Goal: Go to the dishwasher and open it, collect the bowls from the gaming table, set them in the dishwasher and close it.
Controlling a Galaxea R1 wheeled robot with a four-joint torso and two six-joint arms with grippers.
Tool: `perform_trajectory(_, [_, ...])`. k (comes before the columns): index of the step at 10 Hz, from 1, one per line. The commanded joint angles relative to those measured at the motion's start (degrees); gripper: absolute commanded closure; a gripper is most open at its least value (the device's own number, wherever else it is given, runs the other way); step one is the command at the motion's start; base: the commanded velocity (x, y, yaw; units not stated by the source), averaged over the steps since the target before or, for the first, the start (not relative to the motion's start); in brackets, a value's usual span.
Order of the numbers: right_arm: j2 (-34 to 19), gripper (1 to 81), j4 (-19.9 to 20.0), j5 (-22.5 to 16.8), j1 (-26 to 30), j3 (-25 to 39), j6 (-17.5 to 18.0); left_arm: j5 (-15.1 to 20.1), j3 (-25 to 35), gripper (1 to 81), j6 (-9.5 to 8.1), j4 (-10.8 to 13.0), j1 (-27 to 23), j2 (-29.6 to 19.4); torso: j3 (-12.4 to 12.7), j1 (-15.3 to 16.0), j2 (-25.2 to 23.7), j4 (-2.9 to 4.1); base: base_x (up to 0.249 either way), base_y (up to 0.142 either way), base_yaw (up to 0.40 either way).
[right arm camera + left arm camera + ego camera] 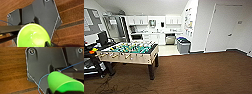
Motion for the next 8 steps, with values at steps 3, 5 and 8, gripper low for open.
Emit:
perform_trajectory(3, [-0.86, 81.1, -0.36, -2.73, 2.05, 0.01, 0.01, 3.49, -0.19, 81.1, 0.23, 0.37, -2.42, -0.48, 0.0, 0.0, 0.0, 0.0, 0.134, 0.0, 0.0])
perform_trajectory(5, [-0.69, 81.1, -0.54, -2.73, 2.05, 0.01, 0.01, 3.49, -0.19, 81.1, 0.23, 0.28, -2.34, -0.57, 0.0, 0.0, 0.0, 0.0, 0.135, 0.0, 0.0])
perform_trajectory(8, [-0.69, 81.1, -0.45, -2.81, 2.05, 0.01, 0.01, 3.58, -0.19, 81.1, 0.23, 0.37, -2.33, -0.48, 0.0, 0.0, 0.0, 0.0, 0.137, 0.0, 0.0])
